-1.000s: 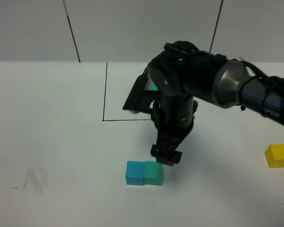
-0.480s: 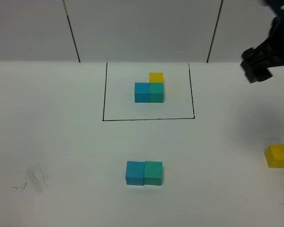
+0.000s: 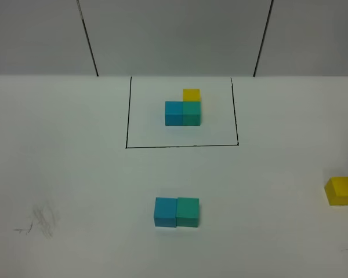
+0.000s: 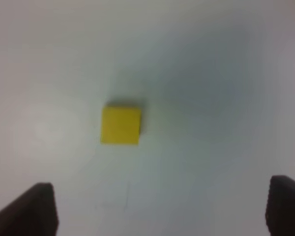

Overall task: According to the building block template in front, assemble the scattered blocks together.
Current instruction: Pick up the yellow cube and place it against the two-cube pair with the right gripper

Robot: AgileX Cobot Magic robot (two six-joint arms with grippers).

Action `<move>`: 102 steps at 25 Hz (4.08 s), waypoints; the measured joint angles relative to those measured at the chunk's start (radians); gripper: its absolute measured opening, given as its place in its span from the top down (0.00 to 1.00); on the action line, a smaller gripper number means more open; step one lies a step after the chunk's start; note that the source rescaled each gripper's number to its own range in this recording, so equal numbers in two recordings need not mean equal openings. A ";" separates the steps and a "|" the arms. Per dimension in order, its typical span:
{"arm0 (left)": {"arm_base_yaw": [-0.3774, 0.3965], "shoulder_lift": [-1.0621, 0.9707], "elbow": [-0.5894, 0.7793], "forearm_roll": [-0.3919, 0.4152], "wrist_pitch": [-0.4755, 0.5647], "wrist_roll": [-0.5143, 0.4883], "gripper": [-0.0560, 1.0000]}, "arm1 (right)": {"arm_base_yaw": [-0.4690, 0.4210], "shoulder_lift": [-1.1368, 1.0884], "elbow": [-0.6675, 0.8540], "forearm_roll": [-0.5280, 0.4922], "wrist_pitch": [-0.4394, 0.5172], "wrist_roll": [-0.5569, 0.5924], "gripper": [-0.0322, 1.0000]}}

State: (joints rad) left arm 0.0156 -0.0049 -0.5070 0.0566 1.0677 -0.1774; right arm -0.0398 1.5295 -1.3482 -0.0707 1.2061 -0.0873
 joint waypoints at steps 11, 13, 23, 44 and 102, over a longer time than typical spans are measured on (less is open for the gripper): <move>0.000 0.000 0.000 0.000 0.000 0.000 0.10 | -0.013 0.016 0.381 0.032 -0.471 0.074 0.25; 0.000 0.000 0.000 0.000 0.000 0.000 0.10 | -0.014 0.043 0.383 0.044 -0.498 0.072 0.25; 0.000 0.000 0.000 0.000 0.000 0.000 0.10 | -0.014 0.160 0.383 0.060 -0.573 0.048 0.25; 0.000 0.000 0.000 0.000 0.000 0.000 0.10 | 0.028 0.304 0.383 0.085 -0.663 0.041 0.65; 0.000 0.000 0.000 0.000 0.000 0.001 0.10 | 0.791 0.661 -0.467 -0.211 -0.054 1.034 0.94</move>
State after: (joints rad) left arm 0.0156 -0.0049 -0.5070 0.0566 1.0677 -0.1766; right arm 0.7513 2.1901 -1.8150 -0.2821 1.1524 0.9465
